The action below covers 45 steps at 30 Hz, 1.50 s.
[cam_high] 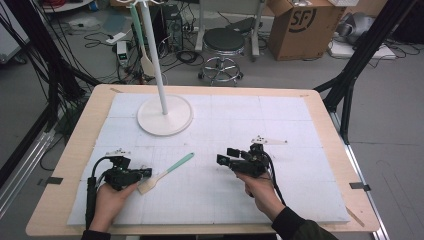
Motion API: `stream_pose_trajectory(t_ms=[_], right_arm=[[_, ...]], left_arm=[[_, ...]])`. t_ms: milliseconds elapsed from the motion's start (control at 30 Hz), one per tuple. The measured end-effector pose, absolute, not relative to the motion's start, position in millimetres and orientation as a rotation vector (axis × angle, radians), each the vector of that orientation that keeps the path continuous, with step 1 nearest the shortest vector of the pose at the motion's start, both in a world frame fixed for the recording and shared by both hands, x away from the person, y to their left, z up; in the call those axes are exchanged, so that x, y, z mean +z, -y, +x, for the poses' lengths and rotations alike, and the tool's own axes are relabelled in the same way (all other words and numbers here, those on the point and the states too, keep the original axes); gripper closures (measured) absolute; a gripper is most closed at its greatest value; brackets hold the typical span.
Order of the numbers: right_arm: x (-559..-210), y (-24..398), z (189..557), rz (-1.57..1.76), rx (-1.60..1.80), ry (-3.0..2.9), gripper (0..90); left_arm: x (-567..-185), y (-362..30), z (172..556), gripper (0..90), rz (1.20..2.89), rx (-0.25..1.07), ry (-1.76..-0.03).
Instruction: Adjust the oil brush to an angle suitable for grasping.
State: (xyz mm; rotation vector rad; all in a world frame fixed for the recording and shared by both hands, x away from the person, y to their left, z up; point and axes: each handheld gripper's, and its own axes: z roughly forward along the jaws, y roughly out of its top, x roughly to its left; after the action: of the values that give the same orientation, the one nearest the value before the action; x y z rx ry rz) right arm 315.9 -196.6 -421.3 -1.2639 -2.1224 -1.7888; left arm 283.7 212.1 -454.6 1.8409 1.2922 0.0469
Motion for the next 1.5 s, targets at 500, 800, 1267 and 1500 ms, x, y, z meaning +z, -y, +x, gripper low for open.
stream_pose_trajectory(t_ms=[500,800,1267,1500], right_arm=[[-422,196,316,-1.265,-1.779,2.118,26.5],[-423,196,317,-1.267,-1.78,2.127,26.5],[-420,198,316,-1.276,-1.782,2.12,26.5],[-419,200,316,-1.285,-1.785,2.123,26.5]], left_arm=[[-454,-160,272,90.0,1.915,-0.046,-1.204],[-454,-135,274,90.0,1.943,-0.084,-1.146],[-460,-116,284,90.0,1.866,-0.138,-1.183],[-460,-94,288,89.9,1.874,-0.118,-1.174]])
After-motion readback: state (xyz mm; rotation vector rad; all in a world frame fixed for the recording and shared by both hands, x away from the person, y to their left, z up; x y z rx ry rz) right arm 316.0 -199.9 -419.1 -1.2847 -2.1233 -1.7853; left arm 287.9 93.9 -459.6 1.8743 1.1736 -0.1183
